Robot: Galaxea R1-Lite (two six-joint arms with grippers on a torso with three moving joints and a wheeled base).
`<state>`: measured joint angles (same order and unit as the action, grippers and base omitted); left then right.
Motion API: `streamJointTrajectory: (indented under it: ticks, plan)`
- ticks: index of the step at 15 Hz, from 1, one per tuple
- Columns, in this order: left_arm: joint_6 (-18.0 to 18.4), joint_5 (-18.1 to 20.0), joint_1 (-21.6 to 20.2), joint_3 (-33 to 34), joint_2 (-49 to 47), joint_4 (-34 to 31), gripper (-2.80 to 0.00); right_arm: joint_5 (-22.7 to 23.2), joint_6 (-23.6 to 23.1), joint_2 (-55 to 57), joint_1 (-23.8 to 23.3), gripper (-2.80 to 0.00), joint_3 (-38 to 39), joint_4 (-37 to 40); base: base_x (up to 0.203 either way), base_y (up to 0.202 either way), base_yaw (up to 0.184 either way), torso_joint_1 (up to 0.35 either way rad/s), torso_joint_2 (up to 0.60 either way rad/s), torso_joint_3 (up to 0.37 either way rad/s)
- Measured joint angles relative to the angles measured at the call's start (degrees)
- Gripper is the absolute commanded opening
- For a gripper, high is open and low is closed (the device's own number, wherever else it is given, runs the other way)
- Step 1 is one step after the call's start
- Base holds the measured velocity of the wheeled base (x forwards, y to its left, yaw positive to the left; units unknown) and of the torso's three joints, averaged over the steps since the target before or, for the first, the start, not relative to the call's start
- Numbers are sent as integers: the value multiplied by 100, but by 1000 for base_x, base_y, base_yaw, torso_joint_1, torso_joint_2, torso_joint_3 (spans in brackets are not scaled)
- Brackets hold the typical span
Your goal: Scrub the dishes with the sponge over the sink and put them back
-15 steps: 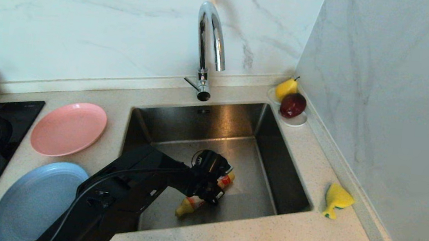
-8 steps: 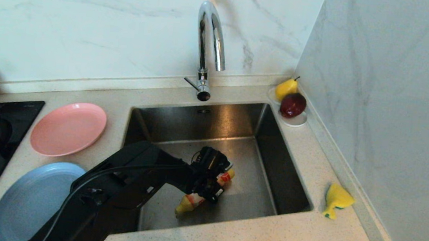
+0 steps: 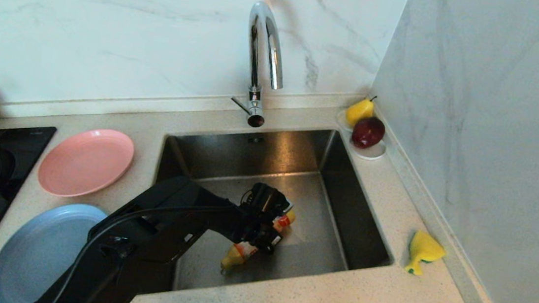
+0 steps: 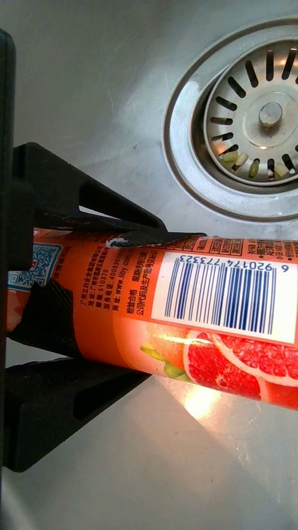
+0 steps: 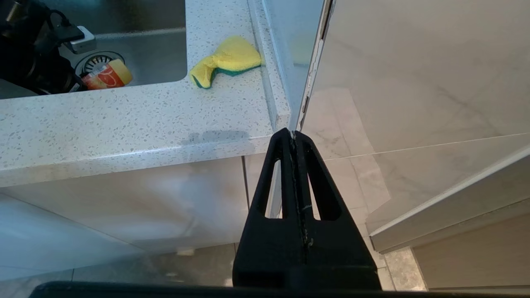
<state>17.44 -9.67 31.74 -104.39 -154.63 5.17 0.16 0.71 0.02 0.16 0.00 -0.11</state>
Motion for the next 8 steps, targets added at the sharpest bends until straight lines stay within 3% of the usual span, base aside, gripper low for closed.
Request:
streamJointTrajectory:
  ticks: [4,8]
  plan:
    - [-169,-11,20,265,164,-5,-280,0,0,0,0,-280,0,1,0,0,0,0,0,0]
    - [-396,-56,44,964,781,3,-280,0,-2,0,0,-280,0,-2,0,0,0,0,0,0]
